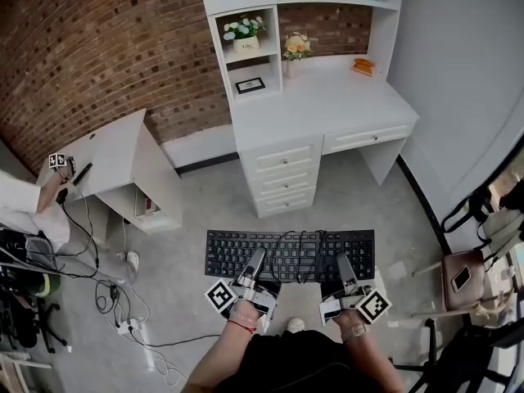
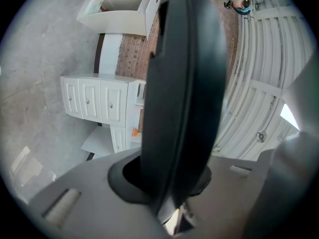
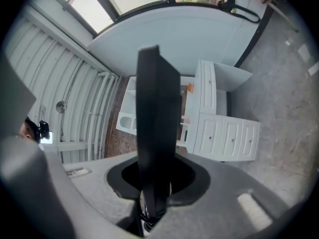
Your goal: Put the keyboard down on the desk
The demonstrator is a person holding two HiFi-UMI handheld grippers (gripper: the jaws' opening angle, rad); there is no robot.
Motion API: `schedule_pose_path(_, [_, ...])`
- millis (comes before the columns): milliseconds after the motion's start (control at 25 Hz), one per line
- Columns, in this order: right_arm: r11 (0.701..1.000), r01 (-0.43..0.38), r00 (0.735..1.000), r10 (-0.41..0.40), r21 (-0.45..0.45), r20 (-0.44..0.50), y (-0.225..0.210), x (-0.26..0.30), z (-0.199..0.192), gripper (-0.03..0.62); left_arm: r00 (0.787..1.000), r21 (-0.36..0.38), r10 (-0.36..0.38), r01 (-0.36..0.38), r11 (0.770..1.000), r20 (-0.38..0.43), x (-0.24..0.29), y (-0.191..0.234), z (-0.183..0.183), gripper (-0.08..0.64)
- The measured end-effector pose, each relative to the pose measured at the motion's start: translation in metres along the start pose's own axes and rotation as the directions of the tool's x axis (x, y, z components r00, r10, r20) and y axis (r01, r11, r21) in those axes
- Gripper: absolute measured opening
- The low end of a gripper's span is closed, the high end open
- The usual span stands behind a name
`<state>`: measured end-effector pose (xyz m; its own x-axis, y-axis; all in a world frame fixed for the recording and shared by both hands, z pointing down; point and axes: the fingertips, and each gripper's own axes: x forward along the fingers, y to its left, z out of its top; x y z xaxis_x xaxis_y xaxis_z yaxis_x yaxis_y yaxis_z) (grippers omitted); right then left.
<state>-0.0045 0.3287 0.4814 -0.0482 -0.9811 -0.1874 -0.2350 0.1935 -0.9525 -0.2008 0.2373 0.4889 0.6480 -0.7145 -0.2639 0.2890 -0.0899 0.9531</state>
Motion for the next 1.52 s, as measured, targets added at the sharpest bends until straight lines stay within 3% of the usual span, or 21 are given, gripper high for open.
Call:
schedule_pose_path(520, [0.998, 0.039, 0.999, -0.038, 0.051, -0.024, -0.029, 0.027, 0.021, 0.074, 0.998, -0.002, 0.061, -0.061, 0.998, 0.026, 0.033, 0.023, 0.006, 0.077])
schedule_pose_path(840, [0.995, 0.058, 0.998, -0.059, 0.082, 0.01, -0.051, 0.052, 0.044, 0.074, 0.996, -0.009, 0.091, -0.091, 0.996, 0.0, 0.074, 0.041, 0.009, 0.077])
schedule_pose_path(1240, [0.992, 0.09, 0.996, -0.091, 0.083, 0.006, -0.083, 0.126, 0.078, 0.072, 0.992, -0.04, 0.128, -0.128, 0.991, -0.006, 0.153, 0.072, 0.039, 0.074])
schedule_pose_path(1520, [0.99, 0.105, 0.994, -0.105, 0.097, -0.008, -0.1, 0.185, 0.097, 0.072, 0.989, -0.022, 0.145, -0.146, 0.989, -0.026, 0.212, 0.079, 0.066, 0.074])
